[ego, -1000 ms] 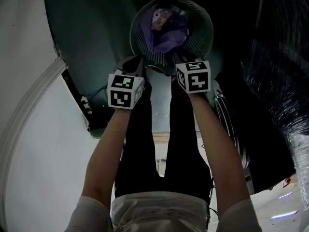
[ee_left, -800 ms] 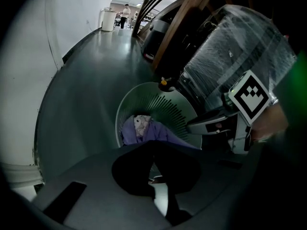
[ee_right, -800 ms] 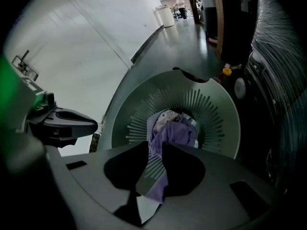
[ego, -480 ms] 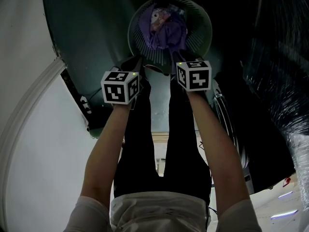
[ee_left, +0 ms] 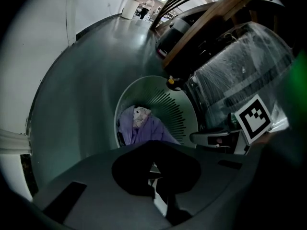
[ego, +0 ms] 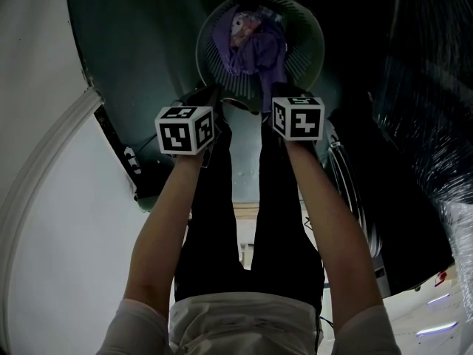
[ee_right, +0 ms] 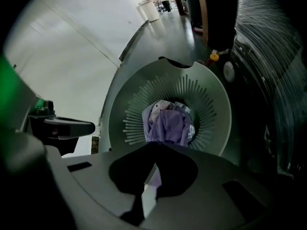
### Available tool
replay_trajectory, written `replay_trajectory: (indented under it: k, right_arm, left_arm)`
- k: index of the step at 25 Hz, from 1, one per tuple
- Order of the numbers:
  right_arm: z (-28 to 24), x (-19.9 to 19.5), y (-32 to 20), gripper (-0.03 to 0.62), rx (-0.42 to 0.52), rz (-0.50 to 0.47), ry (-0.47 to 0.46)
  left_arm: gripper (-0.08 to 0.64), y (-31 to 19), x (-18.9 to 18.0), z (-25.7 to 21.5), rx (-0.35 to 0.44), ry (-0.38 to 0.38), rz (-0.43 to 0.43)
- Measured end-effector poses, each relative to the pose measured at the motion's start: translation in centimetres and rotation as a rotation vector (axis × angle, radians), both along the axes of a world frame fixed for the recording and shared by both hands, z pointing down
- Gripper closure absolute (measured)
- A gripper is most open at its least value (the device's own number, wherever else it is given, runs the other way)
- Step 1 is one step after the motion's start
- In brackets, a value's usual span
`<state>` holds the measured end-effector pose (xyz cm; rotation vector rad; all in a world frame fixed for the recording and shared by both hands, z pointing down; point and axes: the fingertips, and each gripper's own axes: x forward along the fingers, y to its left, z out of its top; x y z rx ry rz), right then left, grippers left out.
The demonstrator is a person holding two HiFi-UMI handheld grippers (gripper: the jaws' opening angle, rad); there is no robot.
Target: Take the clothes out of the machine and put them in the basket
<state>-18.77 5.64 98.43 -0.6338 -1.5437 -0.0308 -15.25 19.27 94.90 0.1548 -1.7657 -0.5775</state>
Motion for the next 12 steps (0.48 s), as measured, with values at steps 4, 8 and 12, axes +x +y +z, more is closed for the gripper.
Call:
replay_trajectory:
  k: [4, 8, 12]
  right_arm:
    - [-0.3, 0.9, 0.4, 0.584, 0.011, -0.050, 0.005]
    - [-1.1, 1.7, 1.0, 0.584, -0.001, -0.077, 0.005]
    - [-2.1, 2.6, 1.7, 0.584, -0.022, -0.046, 0.023]
  left_arm:
    - [0.538, 0.1, 0.3, -0.3, -0.011, 0.000, 0.015]
    - [0.538, 0.4, 0.5, -0.9, -0.010, -0.004, 0.002]
    - [0.538, 1.1, 0.6, -1.5, -0.021, -0.007, -0.016]
